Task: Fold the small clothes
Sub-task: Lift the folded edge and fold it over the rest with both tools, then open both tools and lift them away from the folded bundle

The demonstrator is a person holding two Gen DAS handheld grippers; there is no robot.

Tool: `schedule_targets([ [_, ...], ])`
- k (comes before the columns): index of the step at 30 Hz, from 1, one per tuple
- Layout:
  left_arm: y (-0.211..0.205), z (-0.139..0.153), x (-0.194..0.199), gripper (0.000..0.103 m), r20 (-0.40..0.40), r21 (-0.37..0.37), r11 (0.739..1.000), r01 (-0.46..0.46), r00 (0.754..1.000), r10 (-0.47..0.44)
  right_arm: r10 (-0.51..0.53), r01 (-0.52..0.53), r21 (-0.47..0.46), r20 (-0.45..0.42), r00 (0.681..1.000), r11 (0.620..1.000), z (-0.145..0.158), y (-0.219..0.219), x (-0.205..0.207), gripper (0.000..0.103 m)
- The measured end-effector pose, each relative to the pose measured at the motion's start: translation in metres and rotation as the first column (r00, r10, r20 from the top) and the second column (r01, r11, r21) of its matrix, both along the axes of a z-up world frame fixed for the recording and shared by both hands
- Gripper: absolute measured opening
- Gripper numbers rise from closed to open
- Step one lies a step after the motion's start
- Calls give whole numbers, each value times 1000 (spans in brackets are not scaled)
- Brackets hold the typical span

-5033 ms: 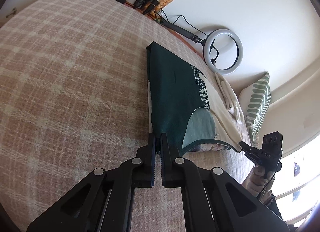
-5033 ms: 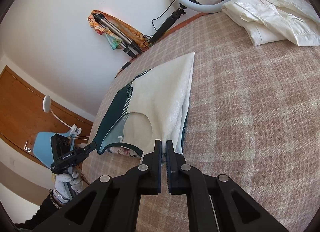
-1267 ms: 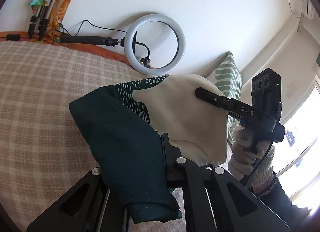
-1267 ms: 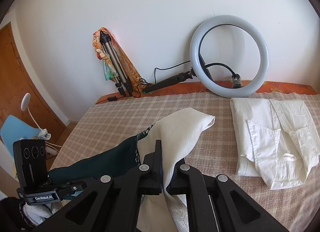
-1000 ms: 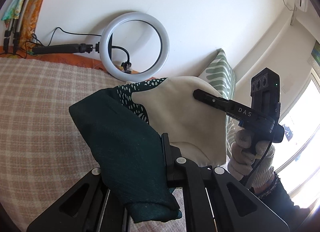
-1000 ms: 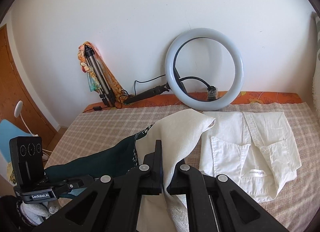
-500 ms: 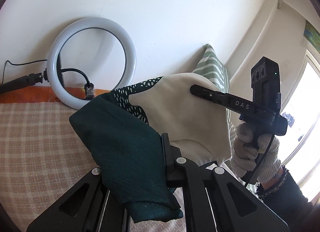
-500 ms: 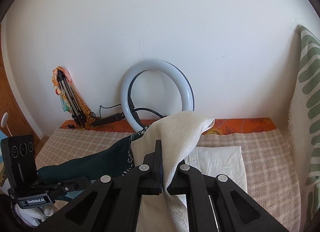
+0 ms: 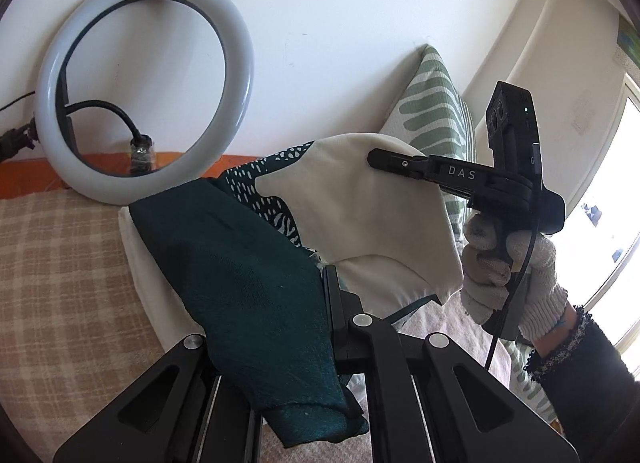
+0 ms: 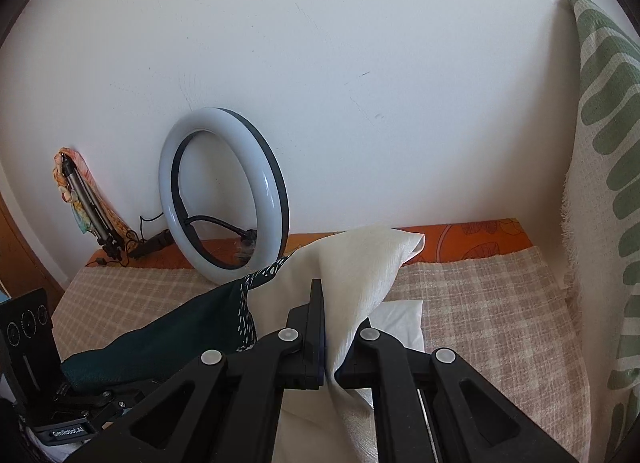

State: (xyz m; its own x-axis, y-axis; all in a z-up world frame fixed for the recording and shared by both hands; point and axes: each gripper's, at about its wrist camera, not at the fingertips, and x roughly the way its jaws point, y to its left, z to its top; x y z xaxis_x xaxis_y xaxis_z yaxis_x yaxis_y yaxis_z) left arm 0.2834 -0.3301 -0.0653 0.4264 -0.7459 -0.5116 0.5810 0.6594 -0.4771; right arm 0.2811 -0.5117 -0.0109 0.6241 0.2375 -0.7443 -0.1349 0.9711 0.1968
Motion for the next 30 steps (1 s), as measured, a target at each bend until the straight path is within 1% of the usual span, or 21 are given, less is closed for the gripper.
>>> schedule_targets([
  [4,-2,-12,-5,5,-60,12,1000,18,998,-18,-17,15,-36,-40,999,999,-18,-8,5,0],
  [6,-2,-13,-7,12,-75,24,1000,20,997,-18,-30,28,-43,-66,997,999,-25,-12,8,1],
  [7,-1,-15,-8,15,-88,29,999,29,996,-27,-34,30,-50,-80,996,998,-27,-14,10,6],
  [8,-1,-16,-10,26,-106,44,998,37,994,-33,-45,38,-69,-95,995,997,-28,-15,10,7],
  [9,0,-17,-11,33,-125,70,997,41,992,-32,-57,47,-96,-103,993,994,-29,-16,10,16],
  [10,1,-17,-13,47,-136,97,995,38,990,-25,-70,58,-118,-99,993,991,-28,-17,8,37],
  [11,4,-16,-17,52,-136,109,993,35,991,-20,-80,67,-137,-95,992,988,-27,-18,6,42],
  [12,7,-14,-21,53,-125,117,993,34,992,-19,-90,76,-150,-95,991,986,-26,-19,6,46],
  [13,11,-12,-25,58,-105,136,990,28,994,-13,-106,90,-157,-95,990,983,-25,-21,3,57],
  [14,14,-9,-29,66,-81,165,986,13,997,1,-118,102,-159,-92,989,982,-23,-22,1,63],
  [15,17,-5,-34,68,-52,189,982,-3,999,13,-123,109,-157,-83,989,982,-19,-22,-2,69],
  [16,21,-2,-39,71,-22,202,979,-15,1000,20,-124,111,-155,-76,989,982,-17,-21,-4,70],
  [17,25,2,-43,73,4,211,977,-25,1000,25,-125,112,-158,-73,989,981,-14,-19,-6,71],
  [18,29,4,-46,76,24,222,974,-36,999,32,-129,116,-166,-69,989,979,-11,-17,-9,74],
  [19,32,8,-49,77,39,230,972,-46,999,38,-131,119,-174,-62,989,977,-9,-15,-12,77],
  [21,38,13,-50,80,48,242,969,-54,998,44,-136,125,-189,-48,989,974,-4,-10,-15,80],
  [24,49,22,-57,80,55,242,968,-71,997,59,-150,142,-182,-30,988,973,6,-5,-23,86],
  [30,54,34,-73,80,76,236,968,-85,995,68,-176,173,-187,-2,984,967,26,9,-42,88],
])
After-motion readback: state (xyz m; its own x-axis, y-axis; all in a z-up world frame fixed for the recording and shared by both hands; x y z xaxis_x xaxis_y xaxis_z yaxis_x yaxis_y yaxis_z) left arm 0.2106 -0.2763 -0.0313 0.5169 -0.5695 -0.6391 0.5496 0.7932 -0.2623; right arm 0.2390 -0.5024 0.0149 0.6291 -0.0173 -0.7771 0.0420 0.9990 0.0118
